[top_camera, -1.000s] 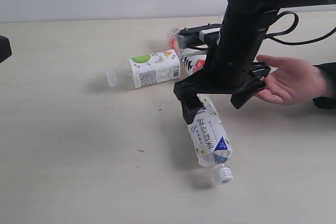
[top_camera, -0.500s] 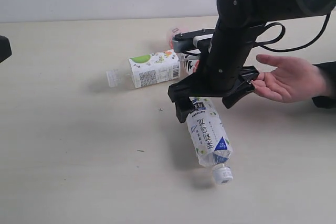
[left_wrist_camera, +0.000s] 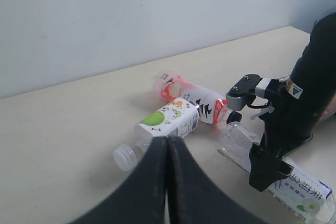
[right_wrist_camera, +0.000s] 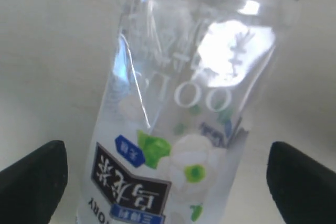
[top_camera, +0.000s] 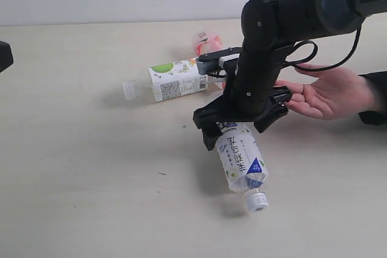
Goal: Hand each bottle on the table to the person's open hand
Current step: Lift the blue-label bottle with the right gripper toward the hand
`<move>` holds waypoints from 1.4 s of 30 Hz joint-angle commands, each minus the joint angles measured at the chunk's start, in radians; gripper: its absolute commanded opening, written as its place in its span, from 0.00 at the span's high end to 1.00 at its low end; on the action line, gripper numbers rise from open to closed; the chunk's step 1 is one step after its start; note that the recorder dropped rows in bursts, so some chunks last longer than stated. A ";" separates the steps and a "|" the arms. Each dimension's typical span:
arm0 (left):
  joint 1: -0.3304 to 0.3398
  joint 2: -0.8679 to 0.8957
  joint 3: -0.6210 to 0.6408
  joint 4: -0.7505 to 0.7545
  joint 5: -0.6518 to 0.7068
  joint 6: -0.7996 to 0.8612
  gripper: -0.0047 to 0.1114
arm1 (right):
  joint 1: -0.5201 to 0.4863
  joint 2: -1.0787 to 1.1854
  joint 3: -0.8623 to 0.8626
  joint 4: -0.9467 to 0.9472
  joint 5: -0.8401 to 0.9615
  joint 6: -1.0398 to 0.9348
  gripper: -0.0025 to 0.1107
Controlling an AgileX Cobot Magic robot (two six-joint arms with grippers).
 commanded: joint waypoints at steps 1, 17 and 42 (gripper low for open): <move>0.002 -0.005 0.003 0.004 -0.006 0.001 0.95 | 0.002 -0.001 -0.009 -0.008 -0.012 -0.006 0.13; 0.002 -0.005 0.003 0.004 -0.006 0.001 0.95 | 0.002 -0.001 -0.011 -0.004 0.019 0.031 0.84; 0.002 -0.005 0.003 0.004 -0.006 0.001 0.95 | -0.043 -0.398 -0.220 -0.217 0.377 0.062 0.98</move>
